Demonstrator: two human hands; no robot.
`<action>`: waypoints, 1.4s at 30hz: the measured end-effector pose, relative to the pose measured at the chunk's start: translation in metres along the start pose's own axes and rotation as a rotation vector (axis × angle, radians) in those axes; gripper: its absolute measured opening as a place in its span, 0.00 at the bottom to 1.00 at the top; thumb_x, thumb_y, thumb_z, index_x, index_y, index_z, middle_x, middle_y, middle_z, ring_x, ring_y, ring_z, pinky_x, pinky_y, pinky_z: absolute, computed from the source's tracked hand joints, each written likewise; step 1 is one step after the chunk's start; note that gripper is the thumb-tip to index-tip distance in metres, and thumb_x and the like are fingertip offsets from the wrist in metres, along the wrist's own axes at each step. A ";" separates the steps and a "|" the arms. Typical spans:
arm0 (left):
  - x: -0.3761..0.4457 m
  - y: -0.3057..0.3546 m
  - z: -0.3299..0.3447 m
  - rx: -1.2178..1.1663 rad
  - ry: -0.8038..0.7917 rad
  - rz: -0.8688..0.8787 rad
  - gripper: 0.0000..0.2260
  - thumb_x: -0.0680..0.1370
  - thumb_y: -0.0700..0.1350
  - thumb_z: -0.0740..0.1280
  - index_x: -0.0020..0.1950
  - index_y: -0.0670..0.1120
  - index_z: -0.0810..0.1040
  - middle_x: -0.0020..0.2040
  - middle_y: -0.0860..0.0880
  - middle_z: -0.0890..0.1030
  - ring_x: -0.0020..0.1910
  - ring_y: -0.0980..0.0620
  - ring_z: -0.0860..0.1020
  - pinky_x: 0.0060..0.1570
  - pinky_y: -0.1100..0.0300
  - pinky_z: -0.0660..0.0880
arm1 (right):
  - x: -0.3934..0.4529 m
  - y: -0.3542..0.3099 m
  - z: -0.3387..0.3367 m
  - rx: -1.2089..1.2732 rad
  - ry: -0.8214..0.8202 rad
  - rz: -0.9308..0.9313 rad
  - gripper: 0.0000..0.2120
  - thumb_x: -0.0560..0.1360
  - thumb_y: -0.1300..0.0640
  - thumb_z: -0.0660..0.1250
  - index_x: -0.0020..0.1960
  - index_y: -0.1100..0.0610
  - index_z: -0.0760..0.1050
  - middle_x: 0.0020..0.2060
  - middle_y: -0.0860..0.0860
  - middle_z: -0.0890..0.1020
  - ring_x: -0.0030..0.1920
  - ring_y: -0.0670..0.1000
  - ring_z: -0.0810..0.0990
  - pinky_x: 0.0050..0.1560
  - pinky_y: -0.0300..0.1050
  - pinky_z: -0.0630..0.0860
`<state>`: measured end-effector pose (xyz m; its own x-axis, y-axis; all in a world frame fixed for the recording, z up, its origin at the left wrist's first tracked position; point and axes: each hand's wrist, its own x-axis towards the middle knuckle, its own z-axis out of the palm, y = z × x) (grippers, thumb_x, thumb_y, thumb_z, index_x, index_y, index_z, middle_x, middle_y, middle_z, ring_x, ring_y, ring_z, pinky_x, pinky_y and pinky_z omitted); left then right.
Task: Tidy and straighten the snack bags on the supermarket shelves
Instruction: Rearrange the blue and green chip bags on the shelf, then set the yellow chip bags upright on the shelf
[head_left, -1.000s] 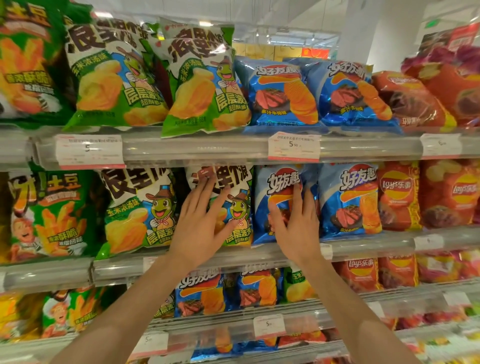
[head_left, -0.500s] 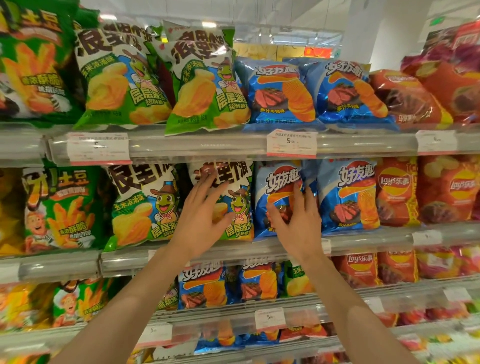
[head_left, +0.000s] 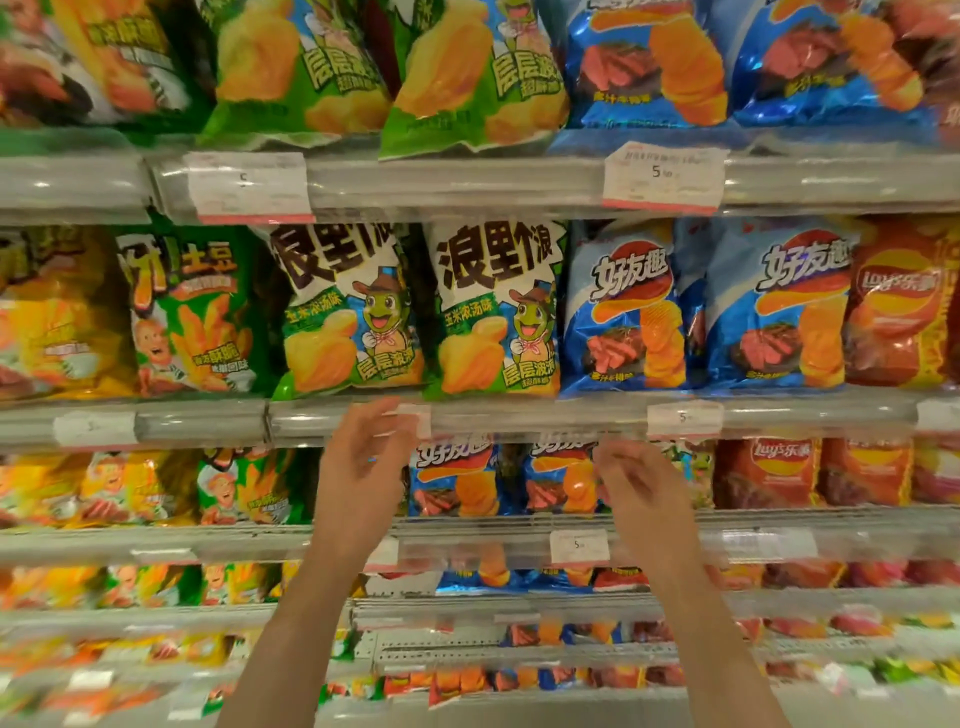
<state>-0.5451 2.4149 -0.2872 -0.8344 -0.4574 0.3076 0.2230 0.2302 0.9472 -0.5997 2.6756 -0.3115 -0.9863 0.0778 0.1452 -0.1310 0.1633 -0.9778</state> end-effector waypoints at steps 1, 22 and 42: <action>-0.008 -0.005 -0.006 -0.008 0.016 -0.024 0.10 0.80 0.47 0.71 0.60 0.57 0.81 0.51 0.54 0.86 0.54 0.54 0.84 0.59 0.45 0.79 | -0.007 0.005 0.004 0.000 -0.025 0.025 0.04 0.81 0.57 0.69 0.54 0.53 0.81 0.44 0.53 0.86 0.46 0.51 0.84 0.51 0.49 0.81; -0.005 -0.061 -0.262 -0.136 -0.013 -0.118 0.04 0.79 0.48 0.72 0.52 0.56 0.84 0.50 0.59 0.86 0.47 0.59 0.85 0.49 0.56 0.79 | -0.147 -0.036 0.215 0.034 -0.046 0.098 0.05 0.82 0.60 0.67 0.51 0.59 0.82 0.36 0.46 0.85 0.36 0.41 0.83 0.39 0.31 0.77; 0.060 -0.059 -0.377 -0.110 0.059 -0.064 0.06 0.81 0.45 0.70 0.56 0.52 0.82 0.48 0.55 0.87 0.47 0.58 0.85 0.42 0.67 0.79 | -0.133 -0.082 0.348 -0.001 -0.114 0.046 0.07 0.82 0.52 0.67 0.50 0.50 0.83 0.39 0.45 0.87 0.40 0.41 0.84 0.41 0.33 0.76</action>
<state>-0.4179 2.0503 -0.2910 -0.8182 -0.5187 0.2478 0.2267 0.1049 0.9683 -0.4929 2.3100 -0.3035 -0.9963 -0.0272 0.0818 -0.0852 0.1636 -0.9828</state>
